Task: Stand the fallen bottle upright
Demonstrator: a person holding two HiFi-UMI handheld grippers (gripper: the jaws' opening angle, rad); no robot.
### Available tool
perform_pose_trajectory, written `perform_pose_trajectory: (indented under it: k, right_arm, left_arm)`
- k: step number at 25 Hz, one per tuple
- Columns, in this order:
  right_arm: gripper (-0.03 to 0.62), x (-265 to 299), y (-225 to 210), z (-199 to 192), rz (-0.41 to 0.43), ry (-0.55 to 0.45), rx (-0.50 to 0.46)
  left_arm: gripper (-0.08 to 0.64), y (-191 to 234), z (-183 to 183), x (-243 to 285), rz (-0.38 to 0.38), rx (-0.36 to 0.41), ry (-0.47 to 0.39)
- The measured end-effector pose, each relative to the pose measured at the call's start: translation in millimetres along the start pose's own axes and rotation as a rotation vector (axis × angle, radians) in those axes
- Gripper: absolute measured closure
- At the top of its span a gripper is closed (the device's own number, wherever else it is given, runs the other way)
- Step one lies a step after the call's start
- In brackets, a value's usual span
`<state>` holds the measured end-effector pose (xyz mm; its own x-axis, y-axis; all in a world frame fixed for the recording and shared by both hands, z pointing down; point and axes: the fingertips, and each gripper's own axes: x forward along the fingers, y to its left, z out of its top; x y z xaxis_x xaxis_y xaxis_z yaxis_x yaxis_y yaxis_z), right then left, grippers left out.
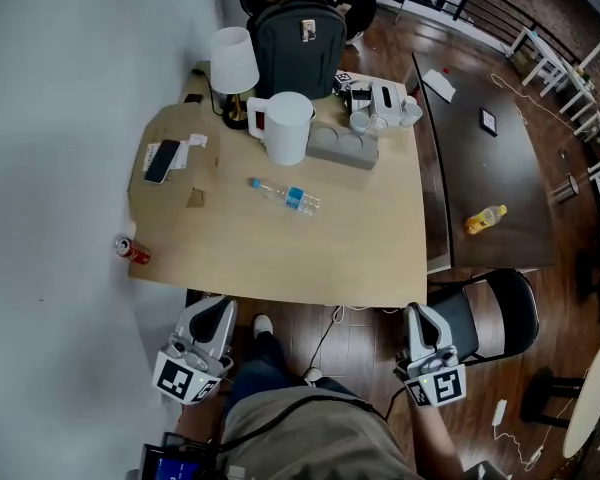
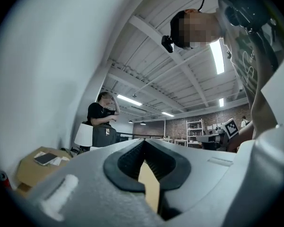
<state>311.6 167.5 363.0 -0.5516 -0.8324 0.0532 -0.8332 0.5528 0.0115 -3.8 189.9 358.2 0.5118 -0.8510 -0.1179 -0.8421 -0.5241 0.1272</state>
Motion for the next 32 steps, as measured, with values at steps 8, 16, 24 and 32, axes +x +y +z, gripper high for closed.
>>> perform_pose_trajectory:
  k: [8,16,24,32]
  right_arm:
    - [0.588,71,21,11,-0.023,0.01,-0.022]
    - [0.588,112,39,12,-0.079,0.033,0.003]
    - [0.588,134,53,16,-0.067,0.038,0.028]
    - [0.588,161,57,11,-0.002,0.022,0.041]
  left_arm:
    - [0.557,70,-6,10,-0.026,-0.056,-0.001]
    - [0.557,125,-9,20,-0.069,-0.129,-0.029]
    - [0.557,139,-16,10,-0.061,-0.097,-0.026]
    - [0.557,148,0,0,0.002,-0.12,-0.066]
